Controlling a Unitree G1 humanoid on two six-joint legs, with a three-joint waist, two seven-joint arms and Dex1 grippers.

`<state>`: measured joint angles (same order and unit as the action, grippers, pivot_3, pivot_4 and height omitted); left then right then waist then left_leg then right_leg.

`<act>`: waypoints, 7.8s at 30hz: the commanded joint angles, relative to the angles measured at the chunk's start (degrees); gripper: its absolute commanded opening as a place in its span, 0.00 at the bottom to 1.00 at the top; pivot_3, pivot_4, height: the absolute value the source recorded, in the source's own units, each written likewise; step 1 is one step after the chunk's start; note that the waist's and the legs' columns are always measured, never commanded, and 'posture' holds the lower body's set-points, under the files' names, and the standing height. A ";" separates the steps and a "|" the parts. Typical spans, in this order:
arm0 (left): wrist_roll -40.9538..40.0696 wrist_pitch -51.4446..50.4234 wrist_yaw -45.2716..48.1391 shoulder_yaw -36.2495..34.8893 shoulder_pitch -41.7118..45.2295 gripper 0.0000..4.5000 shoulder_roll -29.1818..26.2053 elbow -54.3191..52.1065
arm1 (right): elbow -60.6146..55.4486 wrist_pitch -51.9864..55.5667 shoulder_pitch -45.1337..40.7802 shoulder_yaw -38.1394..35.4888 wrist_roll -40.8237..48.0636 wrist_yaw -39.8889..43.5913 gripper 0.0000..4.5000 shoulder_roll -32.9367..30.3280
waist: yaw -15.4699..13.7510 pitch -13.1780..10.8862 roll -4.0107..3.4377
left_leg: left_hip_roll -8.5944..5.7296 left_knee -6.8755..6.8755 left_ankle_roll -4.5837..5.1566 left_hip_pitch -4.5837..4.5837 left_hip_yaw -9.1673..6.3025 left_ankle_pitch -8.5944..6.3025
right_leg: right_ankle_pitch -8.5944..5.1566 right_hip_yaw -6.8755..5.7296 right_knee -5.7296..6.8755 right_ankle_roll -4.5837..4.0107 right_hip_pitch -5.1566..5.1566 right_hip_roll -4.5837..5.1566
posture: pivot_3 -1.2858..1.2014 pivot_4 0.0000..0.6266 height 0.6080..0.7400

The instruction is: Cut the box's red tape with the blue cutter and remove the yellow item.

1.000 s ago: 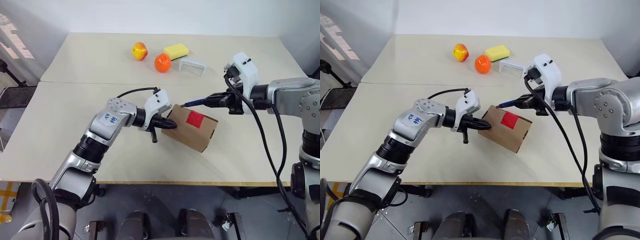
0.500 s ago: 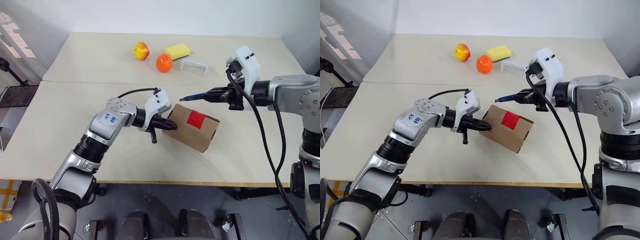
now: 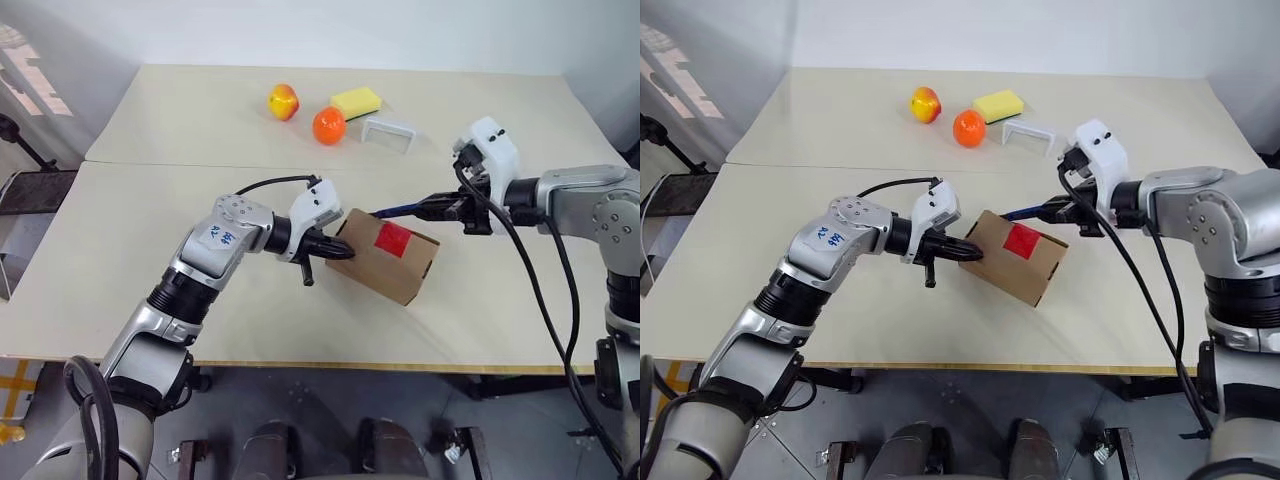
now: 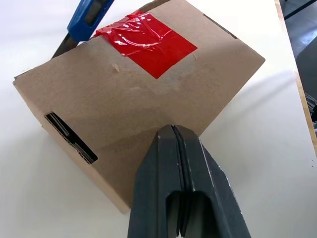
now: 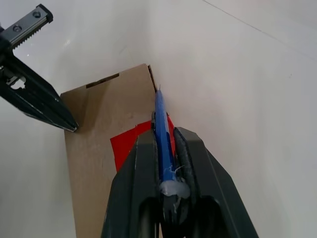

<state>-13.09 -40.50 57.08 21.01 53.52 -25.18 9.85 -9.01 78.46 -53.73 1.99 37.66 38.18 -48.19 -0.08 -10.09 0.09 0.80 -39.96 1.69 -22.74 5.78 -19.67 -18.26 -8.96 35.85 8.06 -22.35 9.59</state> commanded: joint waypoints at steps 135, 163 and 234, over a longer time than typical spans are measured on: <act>15.17 4.68 -8.42 4.26 2.28 0.00 12.86 13.20 | -2.40 14.04 -7.33 3.33 24.63 -10.12 0.04 -19.78 | -2.97 0.10 0.17 | 0.00 -0.31 0.37 0.27 -0.42 0.04 | 0.06 -0.11 -0.50 0.10 0.96 0.28 | 0.52 0.24 1.00; 12.89 -5.01 -2.86 4.34 0.51 0.00 5.36 0.36 | -0.79 14.04 -8.26 -0.05 43.62 -25.62 0.04 -25.22 | -1.25 0.10 0.17 | 0.05 -0.01 0.36 0.26 -0.37 0.04 | 0.06 -0.12 -0.77 0.10 0.91 0.23 | 0.52 0.24 1.00; 15.18 -5.76 -11.27 7.02 1.79 0.00 13.94 4.86 | -4.54 0.24 -3.84 22.31 75.34 -46.69 0.04 -30.02 | -2.49 0.41 0.62 | 0.13 -0.07 0.44 0.43 -0.43 -0.01 | 0.09 -0.18 -0.99 0.13 1.23 0.22 | 0.52 0.24 1.00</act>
<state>0.23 -45.29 46.66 24.77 56.82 -12.11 11.41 -12.75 79.14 -58.26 21.99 109.18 -9.30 -80.99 -2.57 -9.67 0.71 0.95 -40.03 2.13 -22.23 5.36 -19.68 -18.17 -9.14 34.84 8.19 -21.02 9.80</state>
